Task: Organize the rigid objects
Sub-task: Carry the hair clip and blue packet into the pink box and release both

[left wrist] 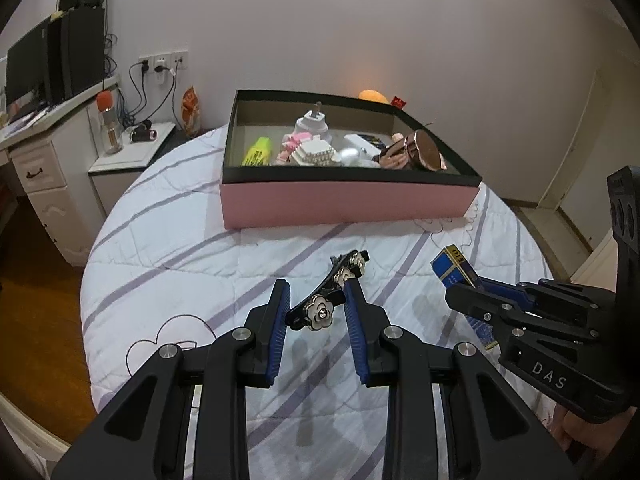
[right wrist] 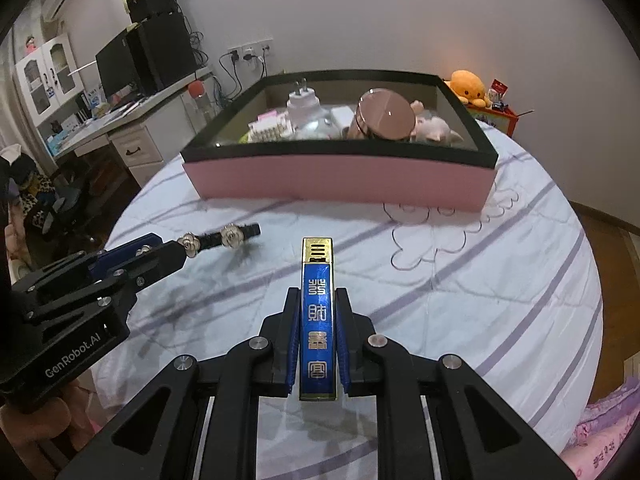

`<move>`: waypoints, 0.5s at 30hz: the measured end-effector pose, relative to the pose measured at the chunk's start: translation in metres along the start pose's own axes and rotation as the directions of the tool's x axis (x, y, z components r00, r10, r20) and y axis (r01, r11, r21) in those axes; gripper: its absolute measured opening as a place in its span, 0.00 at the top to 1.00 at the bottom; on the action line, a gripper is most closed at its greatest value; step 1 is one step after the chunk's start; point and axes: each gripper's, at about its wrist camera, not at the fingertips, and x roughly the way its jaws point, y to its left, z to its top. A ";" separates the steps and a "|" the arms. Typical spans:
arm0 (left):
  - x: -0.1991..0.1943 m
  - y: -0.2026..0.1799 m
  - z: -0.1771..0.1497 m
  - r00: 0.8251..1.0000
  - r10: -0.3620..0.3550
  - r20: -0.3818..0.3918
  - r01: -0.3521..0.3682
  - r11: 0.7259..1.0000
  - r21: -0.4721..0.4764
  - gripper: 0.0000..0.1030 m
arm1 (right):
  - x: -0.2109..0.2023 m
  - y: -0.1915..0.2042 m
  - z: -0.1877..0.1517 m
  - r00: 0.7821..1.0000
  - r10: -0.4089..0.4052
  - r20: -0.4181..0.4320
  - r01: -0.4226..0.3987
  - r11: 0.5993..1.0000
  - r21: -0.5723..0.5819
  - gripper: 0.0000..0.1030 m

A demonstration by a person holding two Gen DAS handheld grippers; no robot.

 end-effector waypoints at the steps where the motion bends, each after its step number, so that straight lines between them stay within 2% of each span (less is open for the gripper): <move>1: -0.001 0.000 0.001 1.000 0.000 0.003 0.000 1.000 -0.003 0.73 | -0.001 0.000 0.001 1.000 0.002 0.004 -0.002 1.000 0.000 0.85; 8: -0.012 -0.003 0.007 0.999 -0.008 0.040 0.008 1.000 -0.001 0.75 | -0.006 0.003 0.004 1.000 0.009 0.018 -0.009 1.000 -0.001 0.85; 9: -0.013 -0.003 0.008 0.999 -0.012 0.043 0.012 1.000 -0.001 0.85 | -0.007 0.003 0.005 1.000 0.009 0.020 -0.009 1.000 -0.003 0.85; 15: -0.017 -0.002 0.010 0.999 -0.017 0.048 0.018 1.000 -0.004 0.85 | -0.011 0.005 0.005 0.999 0.014 0.030 -0.013 1.000 -0.006 0.85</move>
